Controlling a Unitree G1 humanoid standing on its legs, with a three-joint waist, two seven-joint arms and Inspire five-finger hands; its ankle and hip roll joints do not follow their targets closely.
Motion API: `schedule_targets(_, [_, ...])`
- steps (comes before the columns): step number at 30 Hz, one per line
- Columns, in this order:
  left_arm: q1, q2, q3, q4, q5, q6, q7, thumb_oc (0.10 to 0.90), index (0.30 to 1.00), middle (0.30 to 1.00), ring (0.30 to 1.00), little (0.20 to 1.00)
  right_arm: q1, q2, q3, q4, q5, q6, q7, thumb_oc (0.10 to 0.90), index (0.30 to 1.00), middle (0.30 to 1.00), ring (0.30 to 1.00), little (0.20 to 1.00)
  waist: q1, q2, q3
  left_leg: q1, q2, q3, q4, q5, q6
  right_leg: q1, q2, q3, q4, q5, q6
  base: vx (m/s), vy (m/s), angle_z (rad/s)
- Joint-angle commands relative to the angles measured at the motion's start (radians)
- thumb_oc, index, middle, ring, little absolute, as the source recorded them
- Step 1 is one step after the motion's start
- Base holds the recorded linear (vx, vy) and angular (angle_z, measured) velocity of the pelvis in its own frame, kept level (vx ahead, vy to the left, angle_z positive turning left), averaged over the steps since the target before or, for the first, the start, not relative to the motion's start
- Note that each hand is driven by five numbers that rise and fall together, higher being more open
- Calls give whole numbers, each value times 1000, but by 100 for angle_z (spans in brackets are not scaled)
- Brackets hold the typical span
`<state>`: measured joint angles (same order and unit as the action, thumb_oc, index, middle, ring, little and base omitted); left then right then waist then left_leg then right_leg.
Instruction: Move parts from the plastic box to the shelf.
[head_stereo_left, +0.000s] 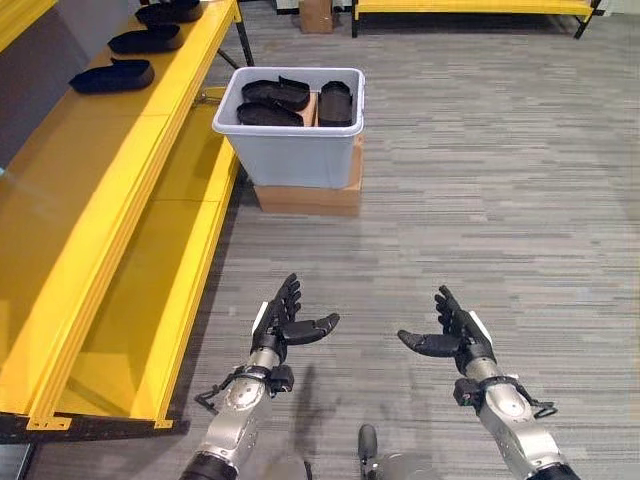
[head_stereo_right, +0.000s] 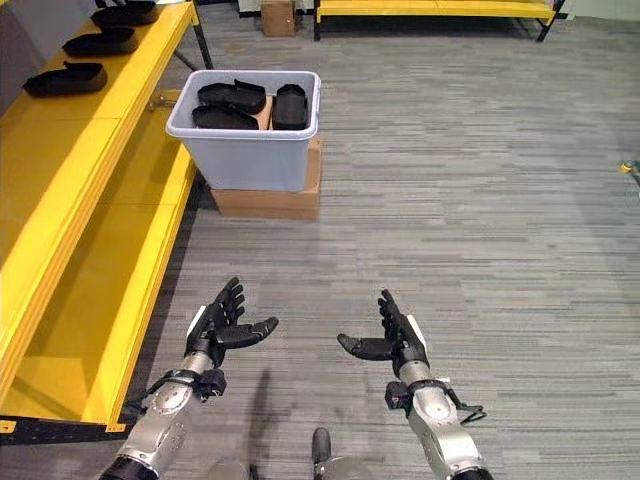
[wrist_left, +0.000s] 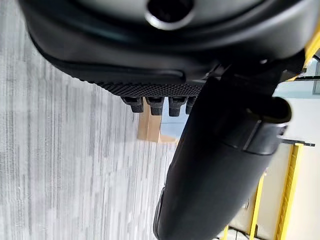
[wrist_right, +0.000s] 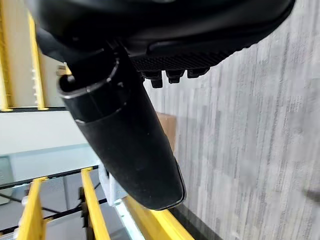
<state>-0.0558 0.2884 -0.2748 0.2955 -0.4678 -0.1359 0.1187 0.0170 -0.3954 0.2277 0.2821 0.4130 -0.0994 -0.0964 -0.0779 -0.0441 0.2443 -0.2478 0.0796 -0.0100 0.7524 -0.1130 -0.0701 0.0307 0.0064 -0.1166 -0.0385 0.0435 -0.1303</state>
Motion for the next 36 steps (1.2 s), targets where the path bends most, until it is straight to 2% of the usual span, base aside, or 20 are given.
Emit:
schedule_targets(1, [12, 23, 21, -102, -19, -87, -8, 900, 1000, 1000, 1000, 1000, 1, -40, -14, -51, 2, -85, 6, 900, 1000, 1000, 1000, 1000, 27, -18, -28, -26, 19, 103, -357, 128, 37, 64, -21, 43, -27, -60, 154, 264, 17, -3])
schedule_targets(2, [11, 23, 21, -102, -19, -87, -8, 900, 1000, 1000, 1000, 1000, 1, -40, -14, -50, 2, -85, 6, 900, 1000, 1000, 1000, 1000, 26, -21, -29, -23, 15, 105, -369, 136, 37, 61, -24, 43, -27, -59, 155, 210, 33, -2])
schedule_targets(3, [15, 25, 20, -101, -15, -87, -9, 900, 1000, 1000, 1000, 1000, 5, -38, -15, -45, 1, -85, 3, 900, 1000, 1000, 1000, 1000, 30, -18, -34, -15, 26, 119, -504, 171, 31, 76, -21, 44, -31, -68, 160, 269, 50, -16])
schedule_targets(4, [14, 25, 22, -97, -3, -89, -6, 900, 1000, 1000, 1000, 1000, 6, -31, -15, -36, -1, -93, -2, 900, 1000, 1000, 1000, 1000, 37, -3, -35, -10, 30, 123, -686, 253, 12, 108, -5, 45, -42, -83, 168, 392, 76, -22])
schedule_targets(6, [19, 25, 23, -91, 7, -89, -7, 900, 1000, 1000, 1000, 1000, 13, -32, -13, -35, -15, -93, 0, 900, 1000, 1000, 1000, 1000, 44, 15, -44, 1, 29, 123, -840, 296, 3, 144, 11, 54, -44, -101, 173, 375, 87, -21])
schedule_targets(8, [26, 20, 27, -86, 14, -92, -6, 900, 1000, 1000, 1000, 1000, 11, -28, -7, -20, -23, -93, 2, 900, 1000, 1000, 1000, 1000, 49, 25, -52, -45, 18, 118, -840, 290, -11, 191, 24, 72, -43, -131, 171, 472, 132, -4])
schedule_targets(12, [29, 25, 36, -95, -6, -109, 4, 900, 1000, 1000, 1000, 1000, -10, -15, 16, -22, -34, -86, 10, 900, 1000, 1000, 1000, 1000, 70, 31, -82, -12, 35, 133, -840, 356, -13, 251, 4, 115, -38, -180, 176, 361, 159, -53])
schedule_targets(14, [25, 30, 40, -95, -10, -112, 10, 900, 1000, 1000, 1000, 1000, -22, -9, 20, -22, -35, -86, 8, 900, 1000, 1000, 1000, 1000, 78, 22, -95, -2, 28, 145, -840, 351, -1, 260, -15, 115, -33, -183, 189, 375, 217, -65])
schedule_targets(16, [18, 47, 48, -106, -13, -116, 32, 900, 1000, 1000, 1000, 1000, -44, 9, 33, -27, -31, -86, 5, 900, 1000, 1000, 1000, 1000, 98, -11, -110, -18, -2, 166, -761, 291, 42, 243, -77, 124, 53, -166, 217, 455, 280, -34])
schedule_targets(19, [8, 59, 42, -108, -15, -111, 40, 900, 1000, 1000, 1000, 1000, -54, 17, 47, -34, -32, -82, 11, 900, 1000, 1000, 1000, 1000, 101, -35, -110, -1, -62, 164, -720, 210, 94, 158, -107, 132, 272, -12, 267, 287, 247, -3])
schedule_targets(20, [-2, 68, 40, -117, -9, -111, 44, 900, 1000, 1000, 1000, 1000, -58, 18, 49, -43, -41, -76, 16, 900, 1000, 1000, 1000, 1000, 85, -23, -91, 43, -97, 149, -733, 175, 128, 58, -105, 138, 470, 119, 289, 219, 253, 7])
schedule_targets(21, [-2, 68, 40, -117, -9, -110, 44, 900, 1000, 1000, 1000, 1000, -59, 18, 49, -43, -41, -76, 16, 900, 1000, 1000, 1000, 1000, 87, -20, -93, 40, -94, 150, -733, 177, 128, 54, -102, 139, 470, 122, 289, 237, 271, 21])
schedule_targets(22, [-8, 73, 36, -125, -3, -109, 43, 900, 1000, 1000, 1000, 1000, -59, 16, 50, -50, -45, -76, 20, 900, 1000, 1000, 1000, 1000, 71, -9, -76, 63, -102, 141, -738, 167, 137, 11, -85, 142, 556, 155, 294, 168, 175, 36])
schedule_targets(25, [-25, 73, 23, -108, 14, -106, 43, 900, 1000, 1000, 1000, 1000, -55, 26, 48, -54, -42, -72, 20, 900, 1000, 1000, 1000, 1000, 25, 35, -32, 157, -104, 116, -776, 144, 149, -146, -45, 119, 684, 80, 275, 262, 218, 35])
schedule_targets(27, [-37, 70, 15, -98, 12, -106, 38, 900, 1000, 1000, 1000, 1000, -47, 24, 42, -67, -34, -77, 20, 900, 1000, 1000, 1000, 1000, -5, 54, -9, 205, -106, 87, -789, 134, 140, -246, 0, 114, 635, -6, 252, 294, 122, 42])
schedule_targets(29, [-33, 69, 12, -99, 10, -108, 28, 900, 1000, 1000, 1000, 1000, -37, 20, 36, -72, -33, -77, 17, 900, 1000, 1000, 1000, 1000, -23, 60, 4, 253, -110, 75, -797, 106, 134, -273, -23, 69, 481, -52, 232, 393, 39, 38])
schedule_targets(30, [-27, 64, 14, -95, 10, -109, 23, 900, 1000, 1000, 1000, 1000, -32, 13, 36, -74, -51, -77, 12, 900, 1000, 1000, 1000, 1000, -30, 57, 0, 288, -121, 64, -805, 80, 125, -290, -49, 45, 292, -34, 235, 356, -11, 21])
schedule_targets(31, [-26, 63, 14, -95, 10, -109, 22, 900, 1000, 1000, 1000, 1000, -31, 13, 36, -74, -51, -78, 12, 900, 1000, 1000, 1000, 1000, -31, 60, 2, 293, -118, 62, -806, 79, 125, -280, -46, 43, 283, -31, 235, 353, -50, 12])
schedule_targets(34, [-19, 59, 26, -95, 18, -112, 12, 900, 1000, 1000, 1000, 1000, -20, 9, 23, -82, -72, -76, 11, 900, 1000, 1000, 1000, 1000, -45, 51, 3, 354, -125, 43, -813, 31, 108, -300, -96, 42, 14, 78, 273, 353, -69, 16])
schedule_targets(36, [-18, 58, 27, -96, 27, -112, 8, 900, 1000, 1000, 1000, 1000, -15, 1, 14, -94, -104, -73, 8, 900, 1000, 1000, 1000, 1000, -52, 52, 2, 394, -120, 34, -816, 1, 98, -324, -124, 34, -43, 112, 296, 408, -75, 26])
